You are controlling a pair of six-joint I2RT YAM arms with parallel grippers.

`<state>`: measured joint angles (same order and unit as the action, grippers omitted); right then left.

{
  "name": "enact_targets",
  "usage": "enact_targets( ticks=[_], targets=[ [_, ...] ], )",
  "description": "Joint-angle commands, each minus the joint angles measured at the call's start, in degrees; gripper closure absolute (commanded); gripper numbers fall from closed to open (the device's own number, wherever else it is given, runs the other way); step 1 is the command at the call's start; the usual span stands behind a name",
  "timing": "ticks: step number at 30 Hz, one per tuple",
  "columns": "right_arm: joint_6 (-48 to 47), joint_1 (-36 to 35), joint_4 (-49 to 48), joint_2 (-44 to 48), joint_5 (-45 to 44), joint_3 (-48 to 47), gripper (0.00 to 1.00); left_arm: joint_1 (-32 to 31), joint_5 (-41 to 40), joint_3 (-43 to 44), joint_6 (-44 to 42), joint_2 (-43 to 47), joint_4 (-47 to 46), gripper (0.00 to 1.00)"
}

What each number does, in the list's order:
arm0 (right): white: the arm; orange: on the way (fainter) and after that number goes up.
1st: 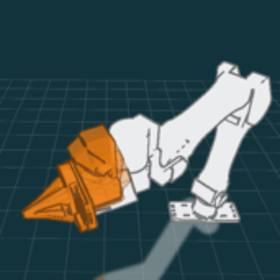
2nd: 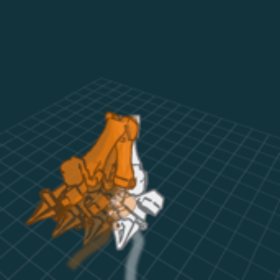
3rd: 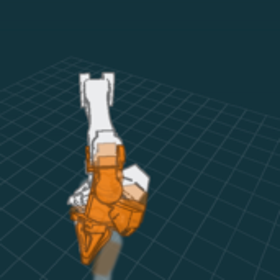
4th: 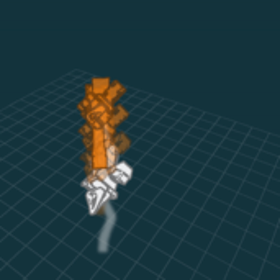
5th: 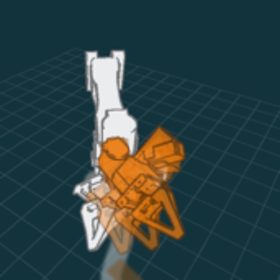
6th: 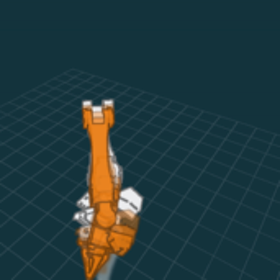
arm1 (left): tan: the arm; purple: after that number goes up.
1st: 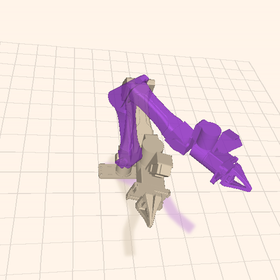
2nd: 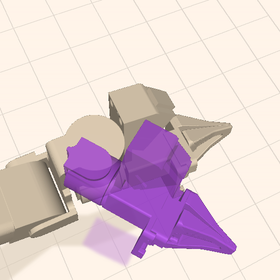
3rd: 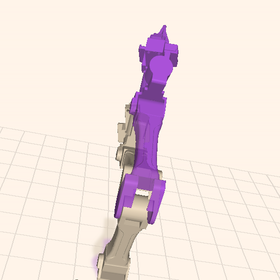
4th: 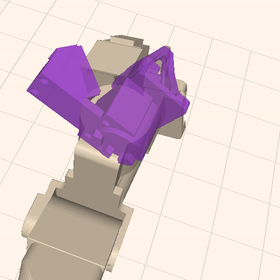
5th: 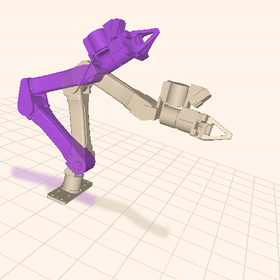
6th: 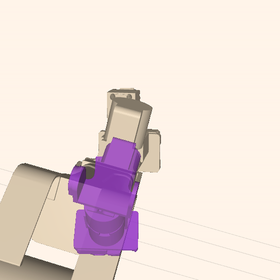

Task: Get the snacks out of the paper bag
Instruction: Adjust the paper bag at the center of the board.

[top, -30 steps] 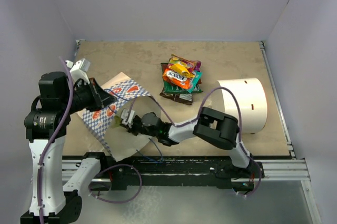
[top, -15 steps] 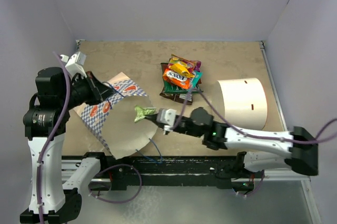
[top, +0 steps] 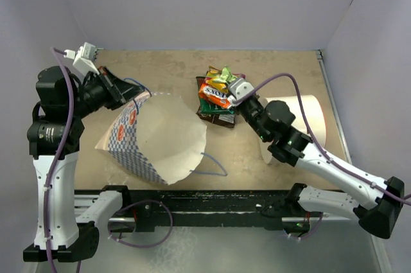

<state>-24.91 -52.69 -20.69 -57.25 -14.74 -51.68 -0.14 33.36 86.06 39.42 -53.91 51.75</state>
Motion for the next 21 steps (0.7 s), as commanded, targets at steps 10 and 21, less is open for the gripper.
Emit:
enact_targets(
  ticks=[10,21],
  targets=[
    [3.71,6.87,-1.86,-3.94,-2.8,-5.54,1.0,-0.12,-7.99,1.15,4.05,0.87,1.54,1.0],
    [10.69,11.97,10.33,-14.08,-1.07,-19.31,1.0,-0.12,-33.82,-7.95,-1.77,7.27,18.23,1.0]
  ],
)
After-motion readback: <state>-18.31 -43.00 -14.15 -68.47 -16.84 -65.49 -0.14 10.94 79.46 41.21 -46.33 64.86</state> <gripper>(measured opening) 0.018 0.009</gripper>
